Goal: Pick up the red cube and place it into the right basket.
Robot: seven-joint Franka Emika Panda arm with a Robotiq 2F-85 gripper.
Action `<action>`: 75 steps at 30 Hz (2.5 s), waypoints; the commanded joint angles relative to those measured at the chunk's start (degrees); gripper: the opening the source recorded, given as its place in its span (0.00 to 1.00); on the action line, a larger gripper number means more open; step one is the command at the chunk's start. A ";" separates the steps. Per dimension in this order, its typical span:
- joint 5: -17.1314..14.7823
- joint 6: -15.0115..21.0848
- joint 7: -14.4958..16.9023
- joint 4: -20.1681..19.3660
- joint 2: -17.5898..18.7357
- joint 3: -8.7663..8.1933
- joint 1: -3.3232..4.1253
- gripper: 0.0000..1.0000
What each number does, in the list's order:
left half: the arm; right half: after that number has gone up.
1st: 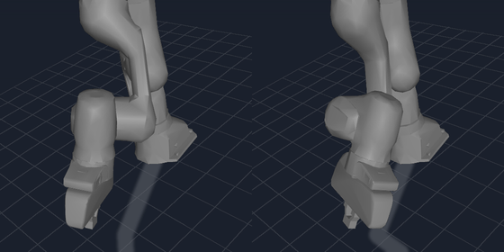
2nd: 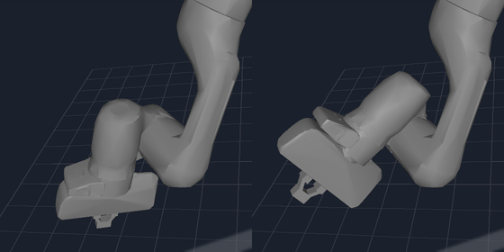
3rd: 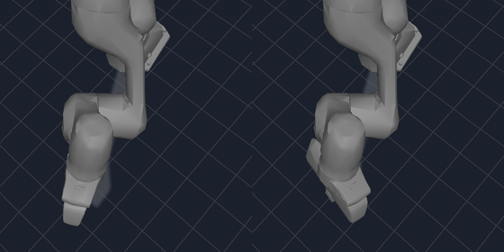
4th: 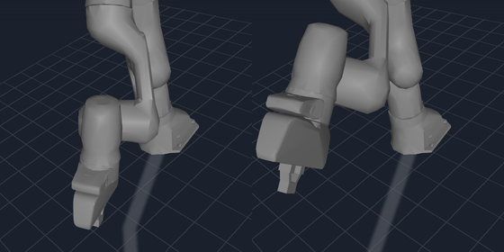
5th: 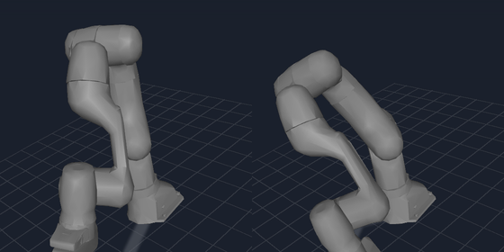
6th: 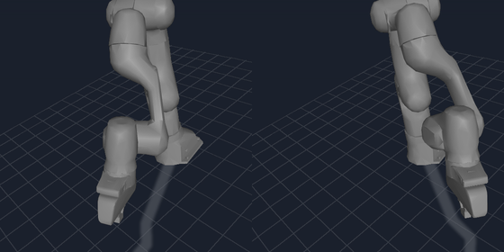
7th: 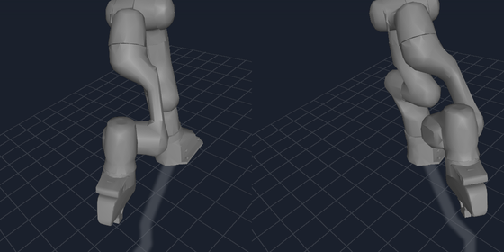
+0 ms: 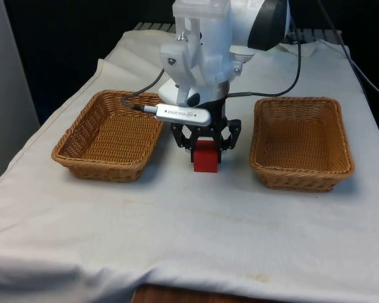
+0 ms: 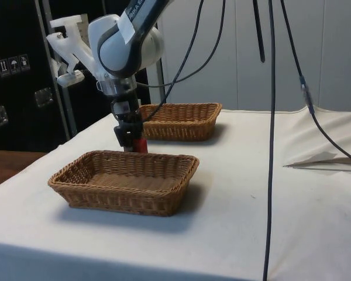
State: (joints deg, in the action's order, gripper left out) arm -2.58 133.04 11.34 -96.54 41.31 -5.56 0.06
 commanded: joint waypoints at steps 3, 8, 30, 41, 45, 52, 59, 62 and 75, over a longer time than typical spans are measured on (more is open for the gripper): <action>0.00 0.00 0.00 0.00 0.00 0.00 0.00 0.51; 0.00 -0.06 0.00 0.00 0.00 0.00 0.00 0.01; 0.29 -6.19 -0.11 -2.29 -8.37 -0.29 0.29 0.01; 0.29 -9.57 0.11 -2.86 -12.49 -0.34 0.23 0.01; 0.11 -10.03 0.40 -2.75 -12.72 -0.57 0.17 0.01; -0.86 -10.31 3.95 -3.67 -14.09 -2.29 -0.46 0.01; -1.20 -10.26 6.76 -4.35 -14.61 -4.47 -0.63 0.01; -1.32 -10.20 7.91 -4.58 -14.73 -5.39 -0.74 0.01; -2.12 -10.08 13.24 -4.35 -13.98 -9.22 -1.20 0.01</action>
State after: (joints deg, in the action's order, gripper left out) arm -4.30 122.67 24.06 -101.01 27.16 -15.01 -0.74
